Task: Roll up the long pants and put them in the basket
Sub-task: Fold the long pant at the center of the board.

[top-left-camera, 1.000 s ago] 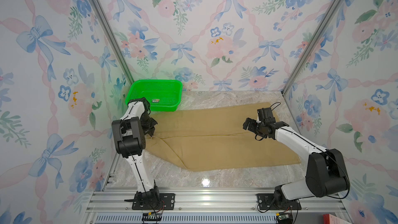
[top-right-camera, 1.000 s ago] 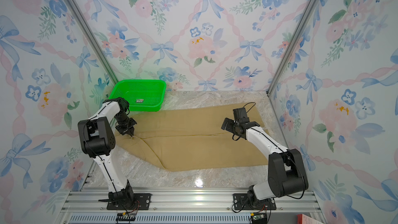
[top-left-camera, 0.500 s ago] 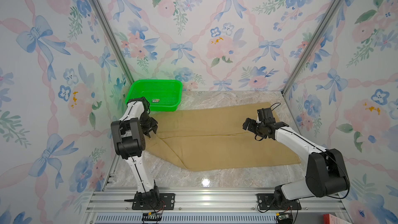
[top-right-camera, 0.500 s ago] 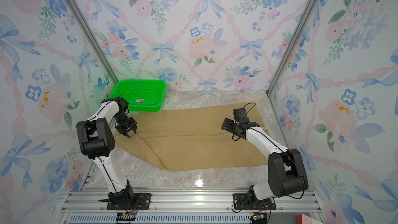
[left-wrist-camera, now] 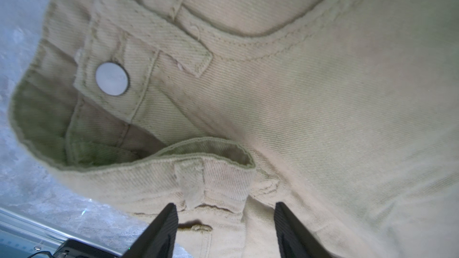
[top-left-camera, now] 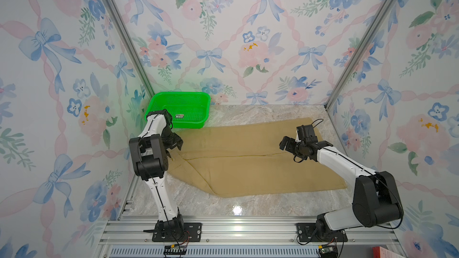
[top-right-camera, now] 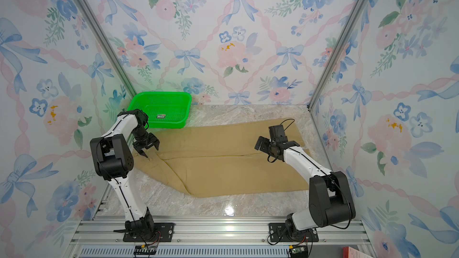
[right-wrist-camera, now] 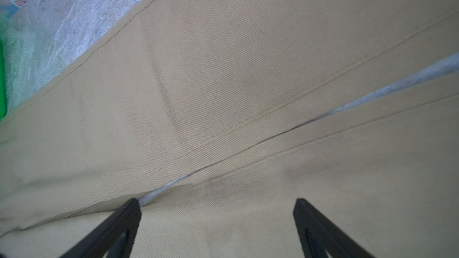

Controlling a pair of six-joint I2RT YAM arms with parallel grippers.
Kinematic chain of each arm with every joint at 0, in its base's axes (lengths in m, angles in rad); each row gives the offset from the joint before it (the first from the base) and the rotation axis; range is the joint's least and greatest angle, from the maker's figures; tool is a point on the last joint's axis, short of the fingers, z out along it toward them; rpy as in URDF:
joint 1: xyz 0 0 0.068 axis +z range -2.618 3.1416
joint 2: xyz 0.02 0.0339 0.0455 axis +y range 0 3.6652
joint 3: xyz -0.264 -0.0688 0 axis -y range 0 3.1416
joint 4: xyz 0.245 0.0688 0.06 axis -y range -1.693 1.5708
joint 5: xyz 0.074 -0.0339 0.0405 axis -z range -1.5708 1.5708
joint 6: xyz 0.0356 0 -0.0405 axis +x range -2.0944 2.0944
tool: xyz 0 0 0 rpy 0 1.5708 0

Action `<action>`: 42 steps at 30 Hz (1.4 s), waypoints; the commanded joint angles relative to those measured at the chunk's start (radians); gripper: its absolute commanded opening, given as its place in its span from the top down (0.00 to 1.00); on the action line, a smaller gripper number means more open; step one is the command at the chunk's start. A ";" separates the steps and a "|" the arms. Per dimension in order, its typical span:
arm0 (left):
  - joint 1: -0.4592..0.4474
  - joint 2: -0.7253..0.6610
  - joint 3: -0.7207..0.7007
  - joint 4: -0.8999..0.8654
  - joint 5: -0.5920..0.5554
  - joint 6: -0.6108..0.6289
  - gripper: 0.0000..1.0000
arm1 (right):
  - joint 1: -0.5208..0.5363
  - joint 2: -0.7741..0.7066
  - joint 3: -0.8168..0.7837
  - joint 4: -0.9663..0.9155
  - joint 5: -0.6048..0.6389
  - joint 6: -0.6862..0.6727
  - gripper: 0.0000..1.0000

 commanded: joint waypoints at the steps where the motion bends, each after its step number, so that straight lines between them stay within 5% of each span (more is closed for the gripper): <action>1: -0.004 0.057 0.011 -0.045 -0.037 -0.027 0.36 | -0.013 0.019 -0.006 0.008 -0.009 -0.011 0.00; 4: -0.003 0.060 -0.023 -0.011 -0.034 -0.027 0.45 | -0.015 0.021 0.000 0.003 -0.014 -0.018 0.00; 7: -0.004 0.059 -0.053 0.015 -0.017 -0.026 1.00 | -0.017 0.019 0.001 -0.001 -0.015 -0.024 0.00; 14: -0.005 -0.054 -0.134 0.040 -0.033 -0.023 1.00 | -0.030 -0.004 -0.017 -0.003 -0.013 -0.024 0.00; 26: 0.104 -0.479 -0.280 -0.004 0.067 -0.018 1.00 | -0.170 -0.087 -0.056 -0.136 0.077 -0.032 0.00; 34: 0.223 -0.686 -0.457 0.055 0.095 -0.041 1.00 | -0.422 -0.189 -0.148 -0.258 0.082 -0.002 0.01; 42: 0.240 -0.656 -0.453 0.069 0.103 -0.046 1.00 | -0.594 -0.277 -0.199 -0.301 0.132 -0.048 0.03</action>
